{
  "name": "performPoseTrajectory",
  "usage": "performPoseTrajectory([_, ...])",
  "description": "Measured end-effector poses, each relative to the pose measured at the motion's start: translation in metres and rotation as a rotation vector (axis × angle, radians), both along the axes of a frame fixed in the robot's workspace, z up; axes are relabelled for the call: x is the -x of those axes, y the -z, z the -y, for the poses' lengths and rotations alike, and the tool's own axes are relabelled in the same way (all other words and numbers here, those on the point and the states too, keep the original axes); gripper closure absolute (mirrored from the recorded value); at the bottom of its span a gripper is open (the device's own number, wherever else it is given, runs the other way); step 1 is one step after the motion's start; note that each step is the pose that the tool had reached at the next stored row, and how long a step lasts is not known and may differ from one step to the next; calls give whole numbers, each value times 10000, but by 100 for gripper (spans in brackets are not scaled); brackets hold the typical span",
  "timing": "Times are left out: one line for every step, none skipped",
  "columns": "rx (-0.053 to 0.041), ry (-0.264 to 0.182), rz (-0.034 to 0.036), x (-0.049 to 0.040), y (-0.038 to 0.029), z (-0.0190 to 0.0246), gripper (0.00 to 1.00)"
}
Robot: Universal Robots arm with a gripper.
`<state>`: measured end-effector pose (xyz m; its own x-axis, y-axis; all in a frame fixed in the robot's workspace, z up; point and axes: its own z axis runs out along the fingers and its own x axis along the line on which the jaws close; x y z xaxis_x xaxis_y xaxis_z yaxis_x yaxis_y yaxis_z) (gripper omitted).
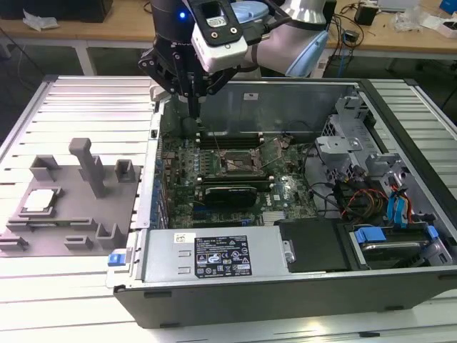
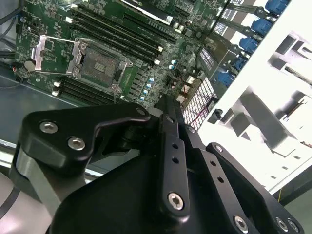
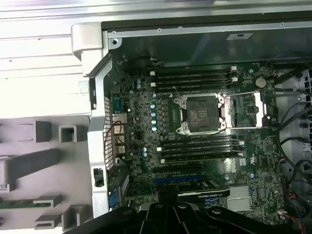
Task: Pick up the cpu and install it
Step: 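Reach for the cpu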
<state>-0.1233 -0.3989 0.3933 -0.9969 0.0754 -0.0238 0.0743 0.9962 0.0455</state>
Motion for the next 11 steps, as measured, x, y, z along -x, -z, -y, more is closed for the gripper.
performPoseTrajectory([-1, -1, 6, 13, 0, 0, 89])
performPoseTrajectory([-2, -1, 15, 31, 0, 0, 89])
performPoseTrajectory([-3, 0, 29, 58, 0, 0, 89])
performPoseTrajectory([-4, -1, 57, 118, 0, 0, 89])
performPoseTrajectory([-9, -1, 78, 174, 0, 0, 89])
performPoseTrajectory([-25, 0, 83, 194, 1, 0, 89])
performPoseTrajectory([-32, -1, 86, 211, 1, 0, 89])
performPoseTrajectory([-41, 0, 88, 224, 1, -1, 89])
performPoseTrajectory([-42, -1, 88, 233, 1, 0, 89])
performPoseTrajectory([-41, -1, 88, 244, 0, 0, 89])
performPoseTrajectory([-41, -2, 90, 257, 0, 0, 89])
